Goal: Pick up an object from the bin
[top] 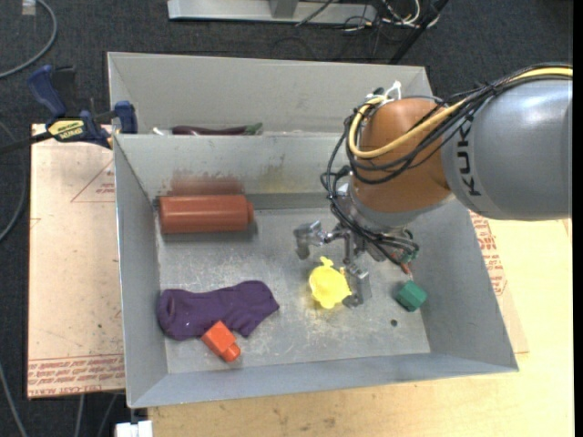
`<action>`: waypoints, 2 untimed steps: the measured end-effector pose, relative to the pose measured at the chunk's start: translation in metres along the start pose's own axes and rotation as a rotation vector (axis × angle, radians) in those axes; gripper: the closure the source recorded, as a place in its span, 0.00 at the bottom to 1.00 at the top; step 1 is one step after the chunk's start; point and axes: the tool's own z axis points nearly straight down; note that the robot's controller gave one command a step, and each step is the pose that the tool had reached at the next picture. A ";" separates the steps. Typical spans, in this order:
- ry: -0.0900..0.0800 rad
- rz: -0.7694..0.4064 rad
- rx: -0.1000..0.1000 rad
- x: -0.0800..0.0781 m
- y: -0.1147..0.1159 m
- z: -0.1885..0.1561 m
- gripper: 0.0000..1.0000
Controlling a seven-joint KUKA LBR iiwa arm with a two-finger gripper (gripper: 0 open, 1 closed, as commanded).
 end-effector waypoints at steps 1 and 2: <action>-0.005 -0.103 0.000 -0.012 -0.040 0.039 1.00; -0.005 -0.102 -0.001 -0.012 -0.040 0.039 1.00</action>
Offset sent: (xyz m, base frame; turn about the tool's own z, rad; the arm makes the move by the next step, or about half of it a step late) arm 0.0000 0.0000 0.0000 0.0000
